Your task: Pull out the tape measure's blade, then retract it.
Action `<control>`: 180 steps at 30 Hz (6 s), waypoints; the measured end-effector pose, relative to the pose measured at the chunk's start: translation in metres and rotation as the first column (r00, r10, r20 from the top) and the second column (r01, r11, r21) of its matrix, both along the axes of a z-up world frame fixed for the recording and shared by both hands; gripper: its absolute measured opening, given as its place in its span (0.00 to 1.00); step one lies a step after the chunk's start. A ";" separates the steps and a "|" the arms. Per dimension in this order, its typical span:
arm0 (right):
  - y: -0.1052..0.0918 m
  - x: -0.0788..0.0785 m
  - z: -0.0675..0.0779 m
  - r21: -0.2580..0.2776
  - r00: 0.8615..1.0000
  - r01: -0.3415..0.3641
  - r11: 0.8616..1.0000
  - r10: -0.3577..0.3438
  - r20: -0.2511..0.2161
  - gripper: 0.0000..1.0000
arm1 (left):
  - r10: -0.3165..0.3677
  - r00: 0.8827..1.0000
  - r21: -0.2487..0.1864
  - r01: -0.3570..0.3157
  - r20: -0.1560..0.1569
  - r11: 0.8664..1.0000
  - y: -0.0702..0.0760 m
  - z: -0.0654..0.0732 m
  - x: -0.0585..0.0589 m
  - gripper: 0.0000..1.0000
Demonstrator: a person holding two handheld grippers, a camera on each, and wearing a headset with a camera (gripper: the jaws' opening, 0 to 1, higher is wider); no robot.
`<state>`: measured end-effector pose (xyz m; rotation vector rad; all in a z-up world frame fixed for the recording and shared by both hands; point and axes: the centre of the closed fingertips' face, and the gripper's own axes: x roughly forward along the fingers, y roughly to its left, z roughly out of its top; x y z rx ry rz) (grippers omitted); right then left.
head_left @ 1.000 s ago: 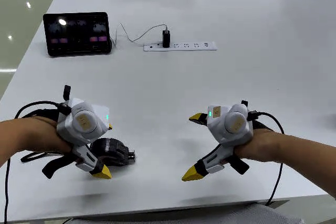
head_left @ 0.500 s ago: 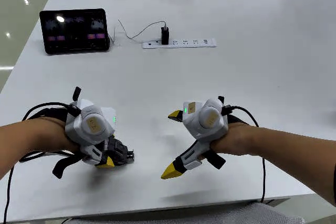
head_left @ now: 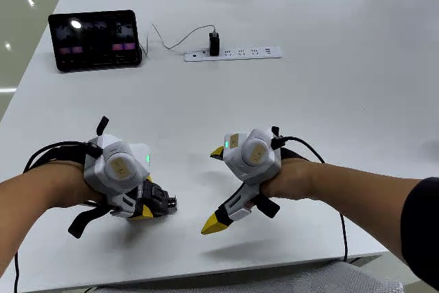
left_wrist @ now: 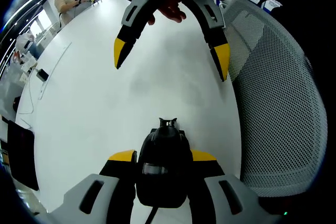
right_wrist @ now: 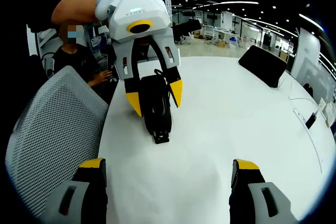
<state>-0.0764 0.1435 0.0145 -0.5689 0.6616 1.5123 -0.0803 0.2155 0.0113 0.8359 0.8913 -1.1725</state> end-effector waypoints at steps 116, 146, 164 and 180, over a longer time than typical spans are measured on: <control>0.020 -0.002 -0.030 -0.075 0.992 -0.125 0.989 0.125 -0.001 0.10 | 0.071 0.997 -0.054 -0.073 -0.035 0.996 0.002 0.000 0.004 0.33; 0.006 -0.002 -0.031 -0.096 0.993 -0.115 0.989 0.115 -0.005 0.10 | 0.050 0.998 -0.084 -0.052 -0.031 0.995 0.001 0.000 0.003 0.33; -0.002 -0.001 -0.031 -0.089 0.995 -0.104 0.991 0.104 -0.003 0.11 | 0.057 0.998 -0.090 -0.059 -0.023 0.994 0.000 0.001 0.003 0.33; -0.011 0.000 -0.032 -0.092 0.994 -0.110 0.990 0.110 0.001 0.11 | 0.058 0.998 -0.093 -0.060 -0.023 0.994 0.001 0.002 0.003 0.33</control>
